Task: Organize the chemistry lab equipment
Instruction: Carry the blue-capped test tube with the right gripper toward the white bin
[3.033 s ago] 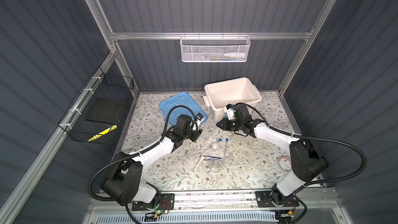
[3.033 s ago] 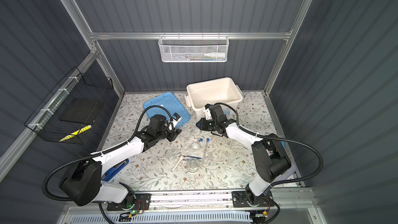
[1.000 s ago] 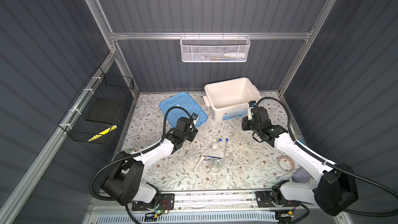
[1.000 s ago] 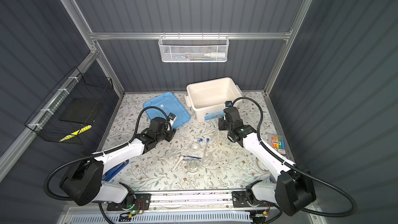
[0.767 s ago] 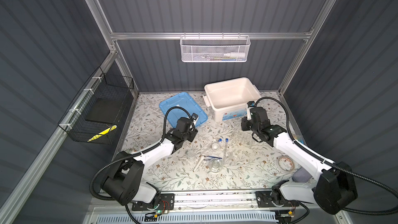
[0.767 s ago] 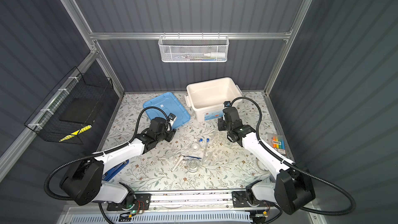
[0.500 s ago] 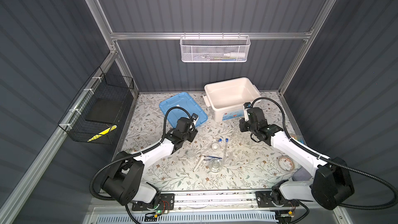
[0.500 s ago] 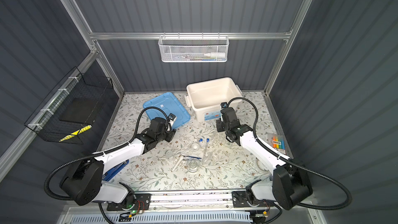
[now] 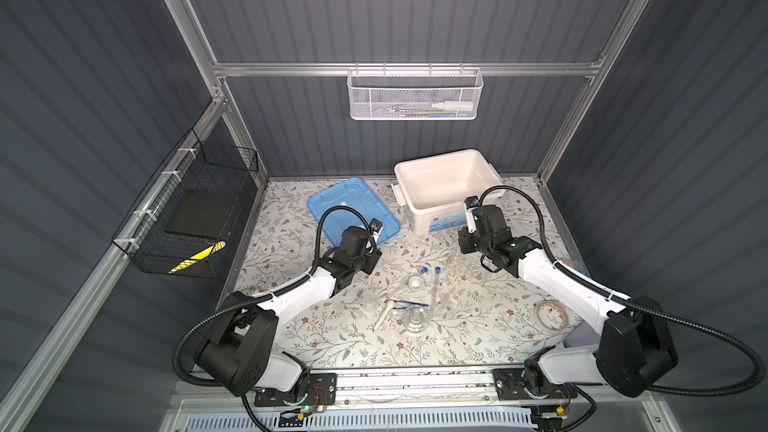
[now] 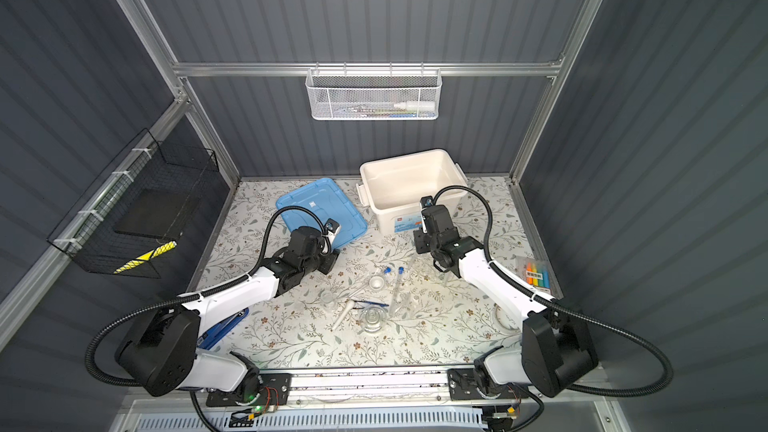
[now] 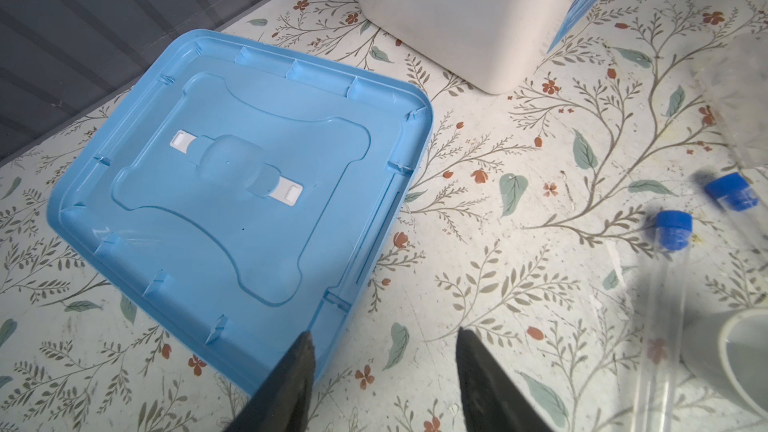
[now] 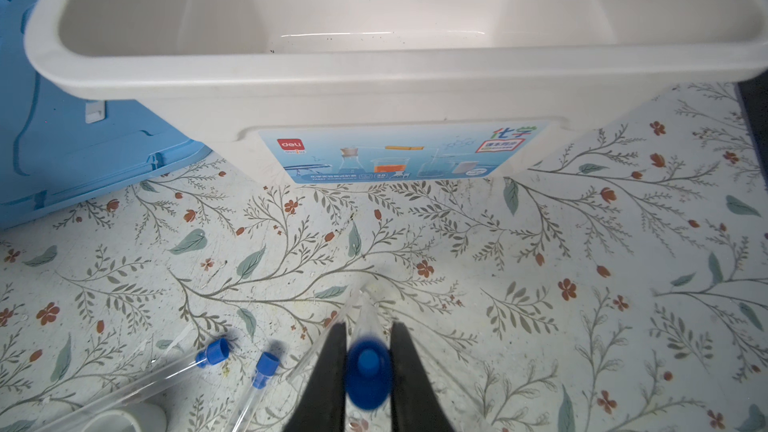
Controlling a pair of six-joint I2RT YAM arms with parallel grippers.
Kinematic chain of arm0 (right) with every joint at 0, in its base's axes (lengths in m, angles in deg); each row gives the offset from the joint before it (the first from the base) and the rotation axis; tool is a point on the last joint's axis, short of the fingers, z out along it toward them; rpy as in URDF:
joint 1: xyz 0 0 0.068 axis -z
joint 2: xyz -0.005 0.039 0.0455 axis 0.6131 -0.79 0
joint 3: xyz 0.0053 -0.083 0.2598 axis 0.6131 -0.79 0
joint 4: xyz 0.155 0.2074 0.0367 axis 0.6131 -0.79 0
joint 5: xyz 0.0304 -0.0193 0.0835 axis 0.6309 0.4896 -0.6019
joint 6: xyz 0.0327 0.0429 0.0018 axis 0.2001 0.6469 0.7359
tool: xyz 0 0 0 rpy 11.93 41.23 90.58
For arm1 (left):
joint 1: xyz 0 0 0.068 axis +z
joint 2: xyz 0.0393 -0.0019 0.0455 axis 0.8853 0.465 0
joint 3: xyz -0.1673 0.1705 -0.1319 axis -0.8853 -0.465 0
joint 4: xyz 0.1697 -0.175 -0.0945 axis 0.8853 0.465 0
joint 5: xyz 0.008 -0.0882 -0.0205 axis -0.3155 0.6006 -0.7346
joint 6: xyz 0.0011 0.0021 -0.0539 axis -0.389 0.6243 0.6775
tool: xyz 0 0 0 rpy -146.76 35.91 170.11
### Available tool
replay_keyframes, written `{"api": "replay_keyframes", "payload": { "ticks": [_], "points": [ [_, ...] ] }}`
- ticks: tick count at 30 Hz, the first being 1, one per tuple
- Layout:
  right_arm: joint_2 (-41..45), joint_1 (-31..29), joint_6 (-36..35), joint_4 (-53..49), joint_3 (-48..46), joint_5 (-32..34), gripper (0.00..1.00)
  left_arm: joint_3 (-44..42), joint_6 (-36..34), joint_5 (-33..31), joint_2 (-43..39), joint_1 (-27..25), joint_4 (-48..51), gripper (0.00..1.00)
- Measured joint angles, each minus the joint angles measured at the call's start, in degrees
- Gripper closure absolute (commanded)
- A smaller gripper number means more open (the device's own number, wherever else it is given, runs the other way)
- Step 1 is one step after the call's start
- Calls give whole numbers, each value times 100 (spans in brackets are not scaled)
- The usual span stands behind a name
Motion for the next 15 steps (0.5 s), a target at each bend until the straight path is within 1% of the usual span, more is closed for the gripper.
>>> {"api": "replay_keyframes", "payload": {
  "ticks": [6,7,9,15],
  "points": [
    [-13,-9,4,-42,17,-57,73,0,0,22,0,0,0,43],
    [-13,-9,4,-42,17,-70,70,0,0,26,0,0,0,43],
    [-13,-9,9,-44,17,-111,60,0,0,66,0,0,0,42],
    [-11,-9,74,-50,17,-177,43,0,-9,256,0,0,70,42]
  ]
}}
